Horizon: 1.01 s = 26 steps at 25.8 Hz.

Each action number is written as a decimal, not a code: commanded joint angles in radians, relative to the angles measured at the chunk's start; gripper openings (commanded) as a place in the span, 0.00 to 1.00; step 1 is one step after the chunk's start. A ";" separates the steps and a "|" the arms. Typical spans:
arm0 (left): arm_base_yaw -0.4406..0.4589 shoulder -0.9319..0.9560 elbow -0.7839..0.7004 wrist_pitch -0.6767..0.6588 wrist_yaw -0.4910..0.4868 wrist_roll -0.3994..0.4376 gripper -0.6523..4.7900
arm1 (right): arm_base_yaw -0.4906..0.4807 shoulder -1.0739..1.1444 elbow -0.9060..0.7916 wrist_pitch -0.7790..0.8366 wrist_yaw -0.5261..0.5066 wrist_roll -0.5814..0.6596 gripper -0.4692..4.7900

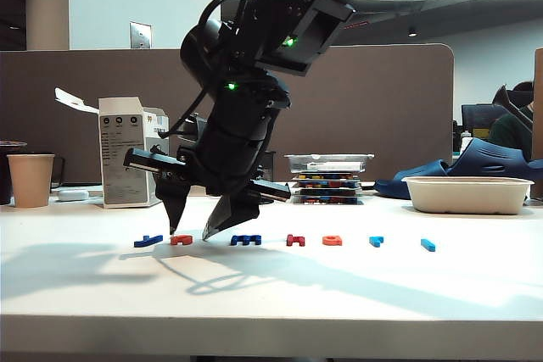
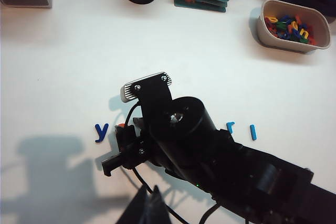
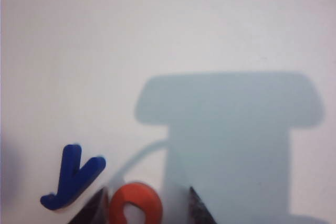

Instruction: Select the appropriate letters from the row of letter magnets placed on the table to arrange into the word "car".

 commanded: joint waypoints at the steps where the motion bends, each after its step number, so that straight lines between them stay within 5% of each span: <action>1: 0.000 -0.002 0.003 0.006 -0.002 0.001 0.11 | 0.003 0.053 -0.030 -0.186 -0.028 0.005 0.47; 10: 0.000 -0.002 0.003 0.005 -0.002 0.001 0.11 | 0.008 0.054 -0.030 -0.244 -0.040 -0.004 0.46; 15: 0.000 -0.002 0.003 0.005 -0.002 0.001 0.11 | 0.024 0.054 -0.030 -0.264 -0.040 -0.055 0.27; 26: 0.000 -0.003 0.003 0.006 -0.002 0.001 0.11 | 0.034 0.054 -0.030 -0.286 -0.039 -0.055 0.27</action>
